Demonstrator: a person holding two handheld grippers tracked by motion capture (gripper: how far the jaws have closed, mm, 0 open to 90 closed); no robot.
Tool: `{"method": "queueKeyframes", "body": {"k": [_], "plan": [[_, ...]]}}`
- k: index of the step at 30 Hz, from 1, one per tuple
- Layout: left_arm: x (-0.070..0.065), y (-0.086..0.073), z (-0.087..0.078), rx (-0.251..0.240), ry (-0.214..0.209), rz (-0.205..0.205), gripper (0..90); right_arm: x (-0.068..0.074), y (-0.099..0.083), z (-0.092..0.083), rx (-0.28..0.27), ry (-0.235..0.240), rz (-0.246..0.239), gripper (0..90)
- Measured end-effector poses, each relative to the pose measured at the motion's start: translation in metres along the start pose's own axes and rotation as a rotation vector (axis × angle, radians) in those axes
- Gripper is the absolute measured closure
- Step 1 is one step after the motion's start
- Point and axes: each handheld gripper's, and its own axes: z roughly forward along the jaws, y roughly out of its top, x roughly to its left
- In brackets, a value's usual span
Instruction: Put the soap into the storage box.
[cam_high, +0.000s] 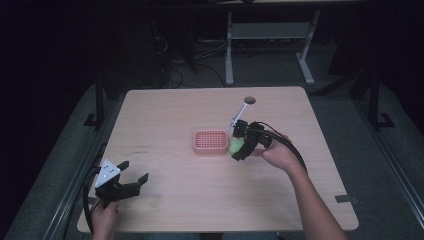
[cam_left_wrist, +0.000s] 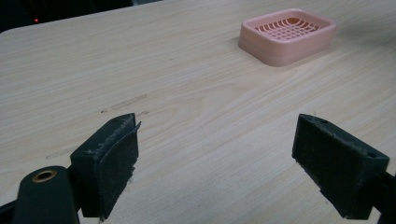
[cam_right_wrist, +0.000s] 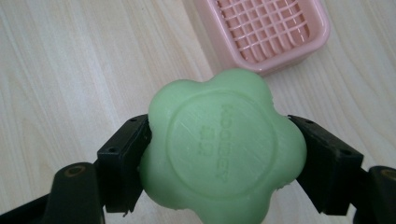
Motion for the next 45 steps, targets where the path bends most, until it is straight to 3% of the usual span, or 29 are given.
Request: {"method": "queueKeyframes", "body": {"k": [16,22,45], "plan": [[0.001,0.0,0.0,-0.003,0.0,-0.008,14.2,-0.014,0.029,0.006,0.001,0.015,-0.004,25.2],[0.001,0.0,0.0,-0.012,-0.003,-0.012,14.2,-0.017,0.044,0.012,0.006,0.015,-0.025,25.2],[0.002,0.001,-0.001,-0.008,0.0,-0.006,14.2,-0.028,0.089,0.039,0.025,0.048,-0.021,25.3]]}}
